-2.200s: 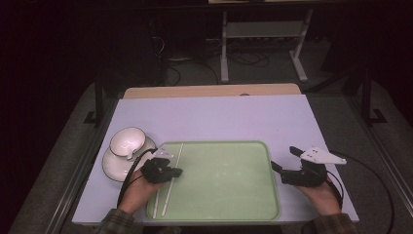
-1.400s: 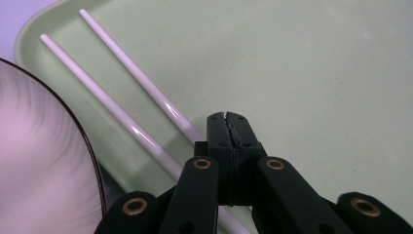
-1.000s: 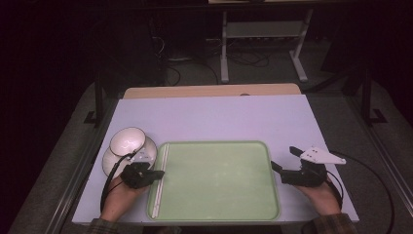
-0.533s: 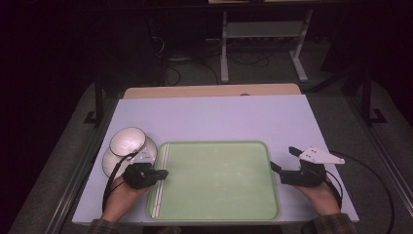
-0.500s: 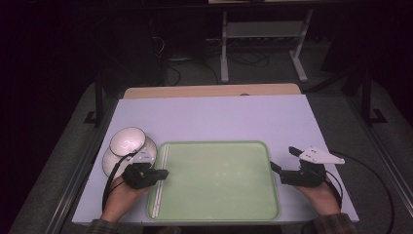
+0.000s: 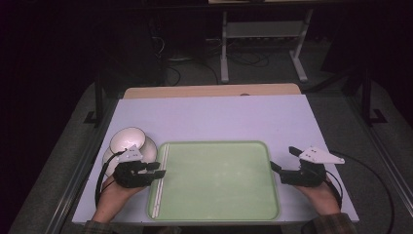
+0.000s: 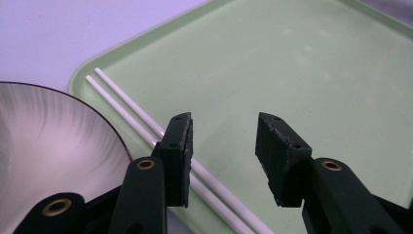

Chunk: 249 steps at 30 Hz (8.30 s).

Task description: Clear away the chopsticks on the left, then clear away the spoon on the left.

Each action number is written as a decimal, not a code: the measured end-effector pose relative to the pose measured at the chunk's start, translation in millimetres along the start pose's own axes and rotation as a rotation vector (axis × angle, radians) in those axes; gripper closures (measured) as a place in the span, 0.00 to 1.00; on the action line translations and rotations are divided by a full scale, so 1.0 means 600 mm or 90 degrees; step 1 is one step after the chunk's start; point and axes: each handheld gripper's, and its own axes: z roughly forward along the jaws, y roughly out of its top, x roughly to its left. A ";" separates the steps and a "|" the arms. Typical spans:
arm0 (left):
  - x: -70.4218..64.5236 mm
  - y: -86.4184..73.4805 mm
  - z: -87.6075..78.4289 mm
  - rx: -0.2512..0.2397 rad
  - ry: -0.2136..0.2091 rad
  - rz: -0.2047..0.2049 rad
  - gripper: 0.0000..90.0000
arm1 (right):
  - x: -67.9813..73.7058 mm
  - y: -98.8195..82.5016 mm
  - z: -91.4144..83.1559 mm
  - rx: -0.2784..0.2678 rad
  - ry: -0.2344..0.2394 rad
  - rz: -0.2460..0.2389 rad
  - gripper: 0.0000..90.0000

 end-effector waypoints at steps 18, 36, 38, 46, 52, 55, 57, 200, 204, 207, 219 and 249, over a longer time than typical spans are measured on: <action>0.030 0.011 -0.067 -0.057 0.044 -0.025 1.00 | 0.001 0.001 0.005 0.003 0.003 -0.003 0.14; 0.078 -0.002 -0.105 -0.083 0.123 -0.080 1.00 | 0.001 0.000 0.002 0.004 0.002 -0.003 0.14; 0.081 -0.004 -0.111 -0.096 0.106 -0.094 1.00 | 0.001 0.000 0.003 0.005 0.001 -0.003 0.14; 0.072 0.002 -0.093 -0.078 0.095 -0.081 1.00 | 0.002 0.000 0.003 0.005 0.002 -0.004 0.14; 0.073 -0.003 -0.093 -0.056 0.118 -0.077 1.00 | 0.000 0.000 0.002 0.003 0.001 -0.003 0.14; 0.080 -0.010 -0.100 -0.052 0.136 -0.083 1.00 | 0.001 0.000 0.002 0.003 0.001 -0.004 0.14; 0.087 -0.016 -0.107 -0.051 0.148 -0.090 1.00 | 0.001 0.000 0.002 0.003 0.001 -0.003 0.14; 0.049 0.087 -0.055 -0.134 -0.017 -0.011 0.96 | 0.001 -0.001 0.003 0.007 -0.001 -0.003 0.14; 0.043 0.097 -0.029 -0.121 -0.032 -0.004 0.96 | 0.001 -0.001 0.002 0.006 0.000 -0.002 0.14; 0.041 0.102 -0.011 -0.112 -0.039 -0.001 0.96 | 0.001 -0.001 0.002 0.007 0.000 -0.003 0.14; 0.041 0.120 0.064 -0.081 -0.077 -0.010 0.96 | 0.000 -0.001 0.001 0.004 0.001 -0.002 0.14; 0.062 0.108 0.141 -0.007 -0.032 -0.072 0.82 | 0.001 -0.001 0.002 0.007 0.003 -0.004 0.14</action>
